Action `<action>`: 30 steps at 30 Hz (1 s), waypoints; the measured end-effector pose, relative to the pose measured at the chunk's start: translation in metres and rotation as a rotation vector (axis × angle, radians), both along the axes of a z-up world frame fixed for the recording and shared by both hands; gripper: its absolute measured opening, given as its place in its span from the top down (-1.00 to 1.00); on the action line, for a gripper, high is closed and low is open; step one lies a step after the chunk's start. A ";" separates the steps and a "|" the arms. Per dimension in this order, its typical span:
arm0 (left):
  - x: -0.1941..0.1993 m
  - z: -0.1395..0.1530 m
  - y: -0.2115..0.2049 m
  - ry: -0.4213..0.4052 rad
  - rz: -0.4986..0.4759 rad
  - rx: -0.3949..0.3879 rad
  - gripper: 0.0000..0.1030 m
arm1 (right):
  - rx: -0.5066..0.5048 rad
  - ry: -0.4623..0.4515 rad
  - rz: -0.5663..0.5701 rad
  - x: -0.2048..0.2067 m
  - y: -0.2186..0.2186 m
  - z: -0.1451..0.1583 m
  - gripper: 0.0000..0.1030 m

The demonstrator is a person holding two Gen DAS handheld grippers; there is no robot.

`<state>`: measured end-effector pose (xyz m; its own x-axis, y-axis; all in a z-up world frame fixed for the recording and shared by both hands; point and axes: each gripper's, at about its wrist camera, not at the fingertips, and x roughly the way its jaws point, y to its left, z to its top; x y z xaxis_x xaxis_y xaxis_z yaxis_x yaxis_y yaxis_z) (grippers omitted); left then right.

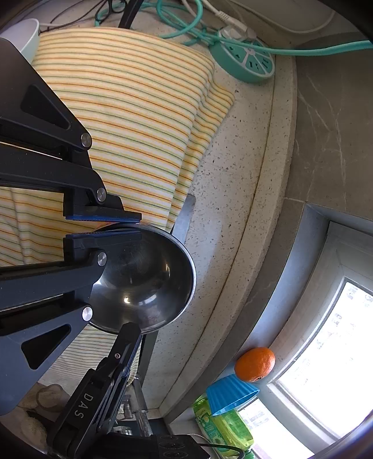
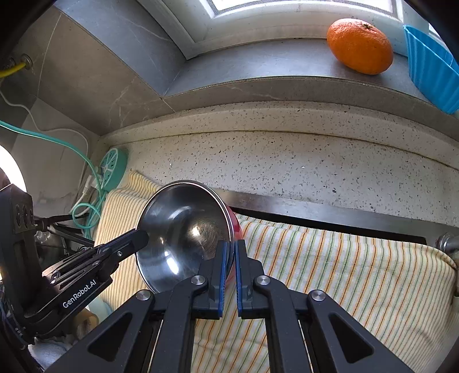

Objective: Organize plates and bowls
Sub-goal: 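Close both grippers on the red bowl rim, then lift the red bowl with both grippers and carry it toward the steel bowl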

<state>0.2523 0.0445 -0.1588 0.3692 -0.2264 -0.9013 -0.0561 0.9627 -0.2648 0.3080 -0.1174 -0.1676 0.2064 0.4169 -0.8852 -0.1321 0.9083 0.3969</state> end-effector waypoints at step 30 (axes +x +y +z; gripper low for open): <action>-0.095 0.078 0.009 -0.141 -0.010 -0.035 0.92 | 0.028 -0.098 0.031 -0.098 -0.002 0.089 0.89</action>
